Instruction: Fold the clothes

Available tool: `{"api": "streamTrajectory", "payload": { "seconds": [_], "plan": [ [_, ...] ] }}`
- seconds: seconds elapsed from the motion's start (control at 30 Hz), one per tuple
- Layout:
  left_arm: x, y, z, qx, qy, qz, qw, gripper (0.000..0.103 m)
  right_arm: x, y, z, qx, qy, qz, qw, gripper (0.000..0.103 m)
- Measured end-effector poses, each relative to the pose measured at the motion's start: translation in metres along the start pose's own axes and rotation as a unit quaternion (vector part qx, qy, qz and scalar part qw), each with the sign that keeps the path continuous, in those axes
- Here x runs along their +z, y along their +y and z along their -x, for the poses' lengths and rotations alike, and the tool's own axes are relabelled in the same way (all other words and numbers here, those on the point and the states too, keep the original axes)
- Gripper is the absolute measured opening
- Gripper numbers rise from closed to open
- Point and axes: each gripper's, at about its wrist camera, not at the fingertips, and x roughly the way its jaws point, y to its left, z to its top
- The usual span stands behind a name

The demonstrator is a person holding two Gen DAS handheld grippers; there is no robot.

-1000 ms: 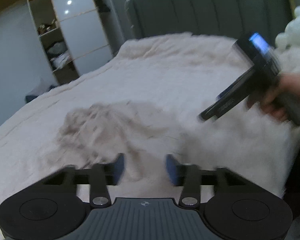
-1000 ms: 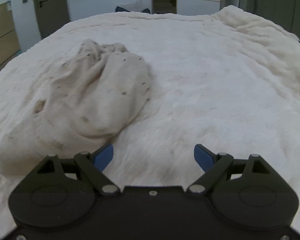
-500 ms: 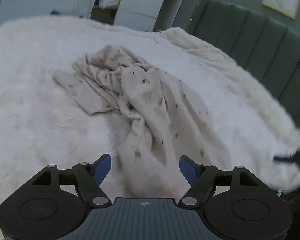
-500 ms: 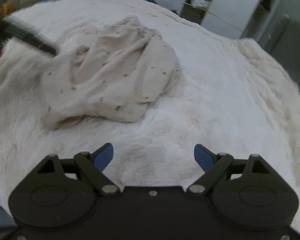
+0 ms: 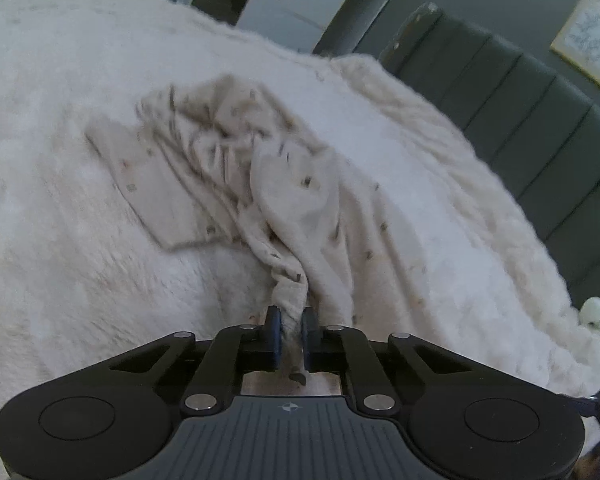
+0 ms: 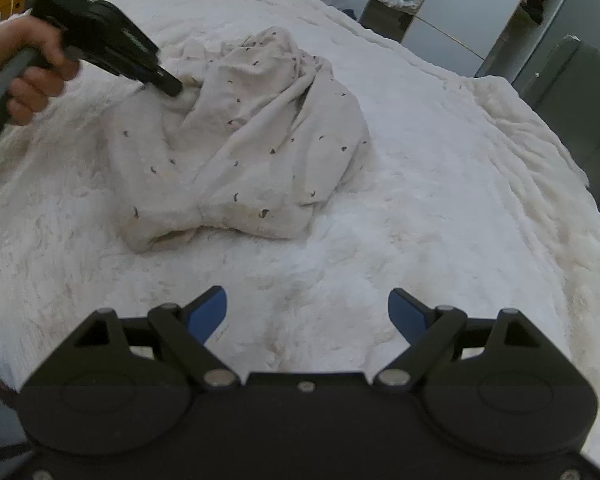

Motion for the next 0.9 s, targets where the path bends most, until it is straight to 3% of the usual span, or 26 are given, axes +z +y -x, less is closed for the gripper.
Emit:
{"api": "streamTrajectory", "payload": {
  "seconds": [0.13,0.27,0.4,0.47,0.5,0.57,0.63,0.67,0.7,0.73,0.8,0.9],
  "plan": [
    [-0.003,0.008,0.052,-0.002,-0.043,0.007,0.9991,0.007,0.003,0.004,-0.002,0.011,-0.008,0.001,1.000,0.086],
    [-0.012,0.007,0.117,0.013,-0.094,0.025,0.9951,0.007,0.004,0.016,-0.002,0.010,-0.033,0.028,0.999,0.077],
    [-0.033,-0.015,0.180,0.000,-0.132,0.030,0.9908,0.007,0.003,0.025,0.003,0.024,-0.060,0.043,0.997,0.076],
    [-0.041,-0.026,0.205,0.002,-0.145,0.018,0.9892,0.012,0.002,0.026,0.006,0.032,-0.070,0.039,0.996,0.078],
    [-0.044,-0.026,0.209,0.012,-0.147,0.017,0.9889,0.016,0.002,0.026,0.007,0.036,-0.075,0.037,0.996,0.079],
    [-0.046,-0.022,0.212,0.048,-0.134,-0.007,0.9898,0.038,-0.001,0.024,0.008,0.039,-0.081,0.034,0.995,0.080],
    [-0.048,-0.015,0.211,0.142,-0.105,-0.074,0.9815,0.038,-0.005,0.021,0.007,0.042,-0.082,0.034,0.995,0.080],
    [-0.049,-0.015,0.212,0.157,-0.103,-0.099,0.9772,0.042,-0.006,0.019,0.007,0.042,-0.083,0.034,0.995,0.080],
    [-0.051,-0.015,0.211,0.197,-0.098,-0.171,0.9606,0.044,-0.009,0.017,0.007,0.040,-0.084,0.035,0.995,0.080],
    [-0.054,-0.017,0.205,0.237,-0.088,-0.239,0.9376,0.049,-0.012,0.014,0.006,0.039,-0.085,0.035,0.995,0.080],
    [-0.065,-0.018,0.191,0.293,-0.065,-0.371,0.8789,0.050,-0.017,0.008,0.007,0.036,-0.084,0.032,0.995,0.080],
    [-0.091,-0.016,0.166,0.322,-0.032,-0.538,0.7781,0.050,-0.024,0.003,0.009,0.034,-0.082,0.026,0.996,0.081]
  ]
}}
